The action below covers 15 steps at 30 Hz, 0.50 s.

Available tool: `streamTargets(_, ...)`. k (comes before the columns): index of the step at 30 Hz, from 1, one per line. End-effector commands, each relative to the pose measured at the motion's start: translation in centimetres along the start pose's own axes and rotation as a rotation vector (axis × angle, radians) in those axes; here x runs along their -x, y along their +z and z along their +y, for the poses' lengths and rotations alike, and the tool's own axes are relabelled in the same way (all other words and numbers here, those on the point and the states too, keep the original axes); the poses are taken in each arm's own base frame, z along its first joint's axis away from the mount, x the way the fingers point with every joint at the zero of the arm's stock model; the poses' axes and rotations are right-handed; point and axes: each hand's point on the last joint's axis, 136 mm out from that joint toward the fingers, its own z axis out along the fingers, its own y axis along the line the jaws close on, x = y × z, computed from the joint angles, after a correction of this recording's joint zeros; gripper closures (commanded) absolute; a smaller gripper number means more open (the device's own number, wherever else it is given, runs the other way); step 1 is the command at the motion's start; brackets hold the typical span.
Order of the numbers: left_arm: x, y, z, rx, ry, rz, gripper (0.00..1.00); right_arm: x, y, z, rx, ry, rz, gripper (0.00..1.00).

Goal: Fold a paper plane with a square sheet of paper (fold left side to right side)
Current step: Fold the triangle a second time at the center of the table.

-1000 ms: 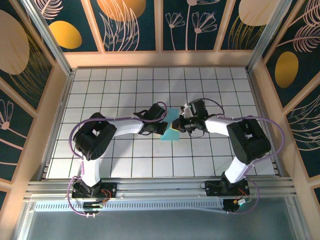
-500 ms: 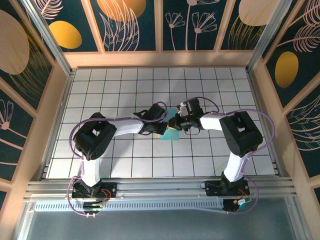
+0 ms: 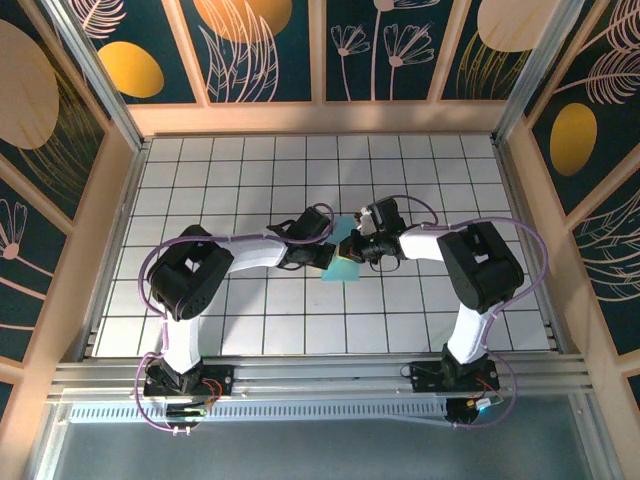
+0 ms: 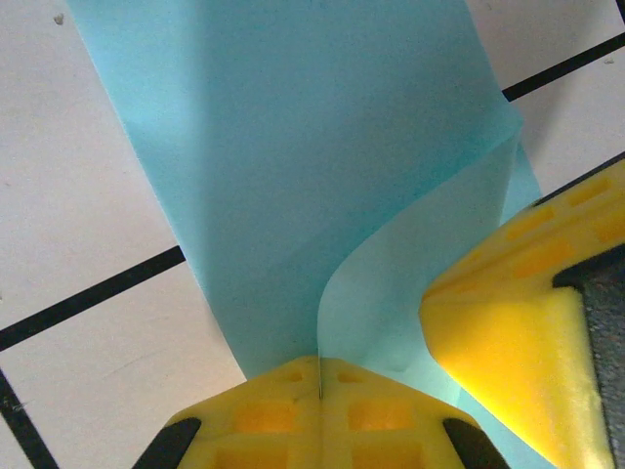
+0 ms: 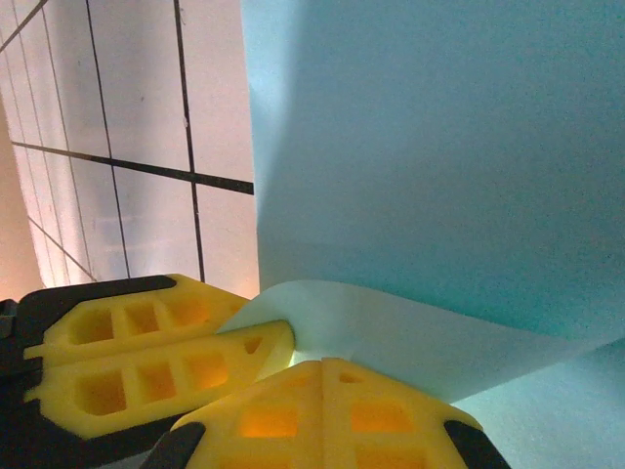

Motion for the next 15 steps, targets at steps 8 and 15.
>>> streamTargets(8,-1.8,1.2,1.1,0.023,0.0,0.059,1.0,-1.2,0.8,-2.3,-0.079,0.003,0.033,1.0)
streamTargets(15,-1.5,0.8,1.2,0.032,-0.005,0.045,0.93,-1.5,0.8,-3.1,-0.111,0.01,0.039,1.0)
